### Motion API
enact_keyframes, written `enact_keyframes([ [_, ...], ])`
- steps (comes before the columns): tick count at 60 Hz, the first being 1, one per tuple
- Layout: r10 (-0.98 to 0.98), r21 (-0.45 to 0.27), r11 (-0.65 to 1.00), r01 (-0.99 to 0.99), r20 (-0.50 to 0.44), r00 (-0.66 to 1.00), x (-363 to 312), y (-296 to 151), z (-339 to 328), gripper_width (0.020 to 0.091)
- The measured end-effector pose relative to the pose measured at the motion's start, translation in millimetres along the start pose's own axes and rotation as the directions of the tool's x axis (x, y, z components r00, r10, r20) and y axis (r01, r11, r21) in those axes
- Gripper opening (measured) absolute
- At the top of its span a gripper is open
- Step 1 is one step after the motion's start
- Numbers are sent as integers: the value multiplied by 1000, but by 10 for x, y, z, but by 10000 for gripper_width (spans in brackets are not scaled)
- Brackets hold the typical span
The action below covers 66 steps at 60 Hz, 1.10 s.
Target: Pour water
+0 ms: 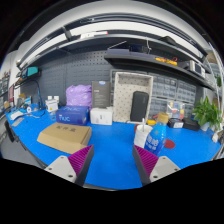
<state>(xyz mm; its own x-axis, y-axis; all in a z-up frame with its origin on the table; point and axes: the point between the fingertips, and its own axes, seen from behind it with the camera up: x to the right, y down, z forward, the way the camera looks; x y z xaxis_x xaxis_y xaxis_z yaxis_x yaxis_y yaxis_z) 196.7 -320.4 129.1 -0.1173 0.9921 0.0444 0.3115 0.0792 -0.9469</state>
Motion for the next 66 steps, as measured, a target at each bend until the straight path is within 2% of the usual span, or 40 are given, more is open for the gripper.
enact_keyframes([
  [9, 17, -50, 999, -20, -64, 998, 323, 335, -66, 795],
  [20, 67, -65, 995, -76, -133, 989, 883, 680, -9, 791],
  [28, 85, -46, 995, -93, -153, 985, 1199, 669, 218, 780],
  [43, 60, 24, 998, -58, -89, 994, 1284, 380, 766, 776],
  [47, 51, 61, 997, -47, -60, 997, 1245, 284, 875, 705],
  [53, 62, 70, 996, -56, -94, 994, 1366, 290, 969, 589],
  [54, 62, 74, 996, -55, -95, 994, 1373, 286, 977, 534],
  [56, 58, 84, 995, -51, -87, 994, 1367, 268, 983, 530],
  [64, 51, 104, 994, -44, -65, 997, 1350, 255, 966, 440],
  [66, 53, 106, 993, -47, -56, 997, 1339, 245, 965, 438],
])
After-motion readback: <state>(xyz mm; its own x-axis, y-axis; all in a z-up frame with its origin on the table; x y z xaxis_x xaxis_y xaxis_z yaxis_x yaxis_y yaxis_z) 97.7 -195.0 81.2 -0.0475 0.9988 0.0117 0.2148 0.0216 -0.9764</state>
